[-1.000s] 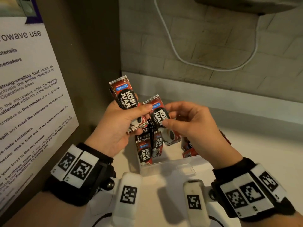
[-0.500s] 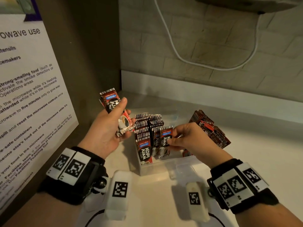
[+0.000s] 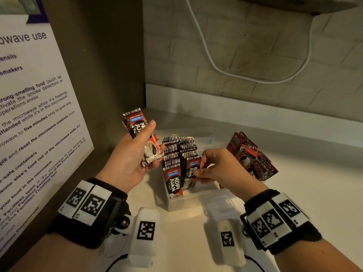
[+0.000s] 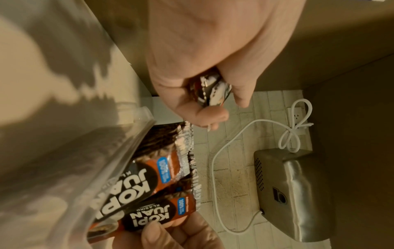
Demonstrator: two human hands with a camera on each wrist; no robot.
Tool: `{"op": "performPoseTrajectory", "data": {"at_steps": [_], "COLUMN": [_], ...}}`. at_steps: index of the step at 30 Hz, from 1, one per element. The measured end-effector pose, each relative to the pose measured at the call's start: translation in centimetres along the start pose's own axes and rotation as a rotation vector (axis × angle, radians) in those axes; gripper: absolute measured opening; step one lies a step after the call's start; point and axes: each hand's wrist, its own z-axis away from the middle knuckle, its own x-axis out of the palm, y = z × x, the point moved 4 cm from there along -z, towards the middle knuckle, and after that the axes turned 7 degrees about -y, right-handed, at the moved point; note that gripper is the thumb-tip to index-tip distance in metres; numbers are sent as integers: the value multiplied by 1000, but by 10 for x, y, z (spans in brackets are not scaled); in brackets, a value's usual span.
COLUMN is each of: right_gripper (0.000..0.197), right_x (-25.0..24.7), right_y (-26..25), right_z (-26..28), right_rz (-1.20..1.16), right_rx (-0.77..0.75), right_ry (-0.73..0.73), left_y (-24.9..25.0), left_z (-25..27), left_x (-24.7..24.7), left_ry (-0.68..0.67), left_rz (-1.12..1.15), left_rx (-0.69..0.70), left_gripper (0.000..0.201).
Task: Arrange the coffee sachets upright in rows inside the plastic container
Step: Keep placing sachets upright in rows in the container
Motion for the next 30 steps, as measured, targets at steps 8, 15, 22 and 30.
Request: {"op": "performPoseTrajectory", "data": {"at_steps": [8,15,22,30], "right_gripper": [16,28,19,8], "right_x": [0,-13,-18,-4], "right_y": [2,-9,-62,-75], "right_z": [1,9,29,30], "right_rz": [-8,-23,-118,-177], "right_rx": [5,-43,-265,-296], "right_ry": [-8,92,188,97], "left_y": [0,7,9,6], "left_z": [0,2,13,21], "left_x": [-1,1,19,33], "left_ry": [-15,-101,-298,-378], "left_rz": [24,136,-145,-191], "left_rx": [-35,-7,66,87], "left_gripper": [17,13,17,28]}}
